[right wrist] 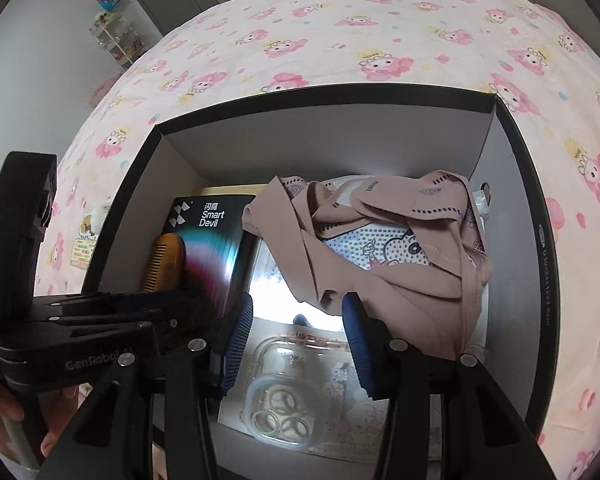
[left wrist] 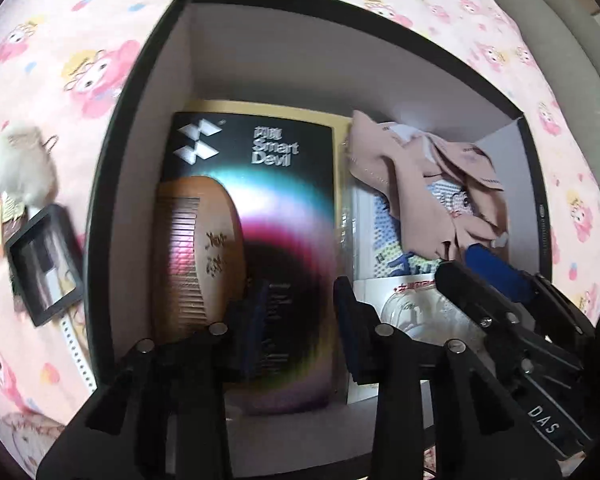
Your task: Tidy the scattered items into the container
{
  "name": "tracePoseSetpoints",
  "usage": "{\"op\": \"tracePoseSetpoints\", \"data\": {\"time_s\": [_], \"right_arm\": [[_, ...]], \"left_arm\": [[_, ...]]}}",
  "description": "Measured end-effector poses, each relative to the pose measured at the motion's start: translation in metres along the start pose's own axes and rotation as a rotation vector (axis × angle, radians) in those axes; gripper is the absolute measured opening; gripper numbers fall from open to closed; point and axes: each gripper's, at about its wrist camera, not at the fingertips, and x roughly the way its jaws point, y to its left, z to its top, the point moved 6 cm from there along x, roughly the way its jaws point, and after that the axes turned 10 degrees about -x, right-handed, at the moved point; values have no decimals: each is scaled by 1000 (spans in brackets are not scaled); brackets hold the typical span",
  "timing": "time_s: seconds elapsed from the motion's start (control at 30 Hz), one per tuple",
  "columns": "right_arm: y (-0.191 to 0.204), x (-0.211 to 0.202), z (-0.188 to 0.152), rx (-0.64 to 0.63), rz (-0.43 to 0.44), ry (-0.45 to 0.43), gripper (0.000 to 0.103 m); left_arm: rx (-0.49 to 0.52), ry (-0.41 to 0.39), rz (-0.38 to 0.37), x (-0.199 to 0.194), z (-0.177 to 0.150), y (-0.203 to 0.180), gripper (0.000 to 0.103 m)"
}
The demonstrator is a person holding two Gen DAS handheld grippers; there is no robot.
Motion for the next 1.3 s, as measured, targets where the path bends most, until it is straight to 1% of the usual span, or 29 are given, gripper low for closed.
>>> {"op": "tracePoseSetpoints", "data": {"time_s": [0.03, 0.1, 0.17, 0.2, 0.23, 0.3, 0.33, 0.37, 0.43, 0.47, 0.5, 0.53, 0.6, 0.67, 0.73, 0.8, 0.9, 1.0, 1.03, 1.1, 1.17, 1.3], "right_arm": [[0, -1, 0, -3, -11, -2, 42], [-3, -7, -4, 1, -63, -11, 42], [-3, -15, -5, 10, -109, -25, 42], [-2, -20, -5, 8, -111, -41, 44], [0, -26, -6, 4, -112, -61, 48], [3, -35, -10, 3, -128, -87, 52], [5, -40, -12, 4, -142, -100, 54], [7, -44, -13, 6, -157, -109, 55], [11, -57, -16, 14, -187, -141, 57], [12, -65, -18, 23, -204, -163, 60], [14, -75, -19, 36, -227, -186, 66], [16, -86, -19, 45, -248, -218, 70], [22, -106, -19, 51, -265, -271, 71], [28, -127, -19, 61, -279, -309, 71], [33, -147, -21, 71, -293, -347, 75], [41, -166, -26, 68, -311, -374, 76], [54, -183, -34, 58, -311, -398, 76], [63, -194, -46, 63, -312, -416, 76], [66, -198, -52, 67, -319, -420, 77], [73, -200, -63, 79, -328, -415, 77], [77, -198, -74, 85, -345, -402, 77], [85, -190, -89, 37, -385, -375, 77]], "left_arm": [[5, -2, 11, -1, -2, -1, 34], [23, -26, 24, -3, -5, -3, 36], [34, -70, 12, -10, -8, -4, 39], [36, -100, 7, -15, -9, -4, 40], [42, -133, 4, -22, -11, -4, 41], [60, -208, 4, -40, -15, -6, 45], [71, -250, 9, -51, -18, -7, 54], [80, -289, 16, -62, -20, -8, 66], [101, -375, 40, -84, -25, -12, 76], [111, -409, 50, -94, -28, -14, 78], [119, -432, 54, -102, -26, -13, 79], [124, -455, 57, -106, -29, -14, 81], [130, -508, 65, -131, -35, -14, 83], [136, -558, 74, -154, -44, -14, 93], [131, -618, 71, -163, -50, -22, 94], [141, -667, 68, -190, -66, -20, 98], [165, -700, 55, -209, -83, -19, 100], [149, -707, 18, -227, -102, -8, 102], [141, -704, -2, -227, -108, -4, 102], [132, -702, -11, -227, -118, 3, 102], [134, -707, 3, -223, -128, 10, 102], [145, -666, 13, -211, -138, 20, 102]]}}
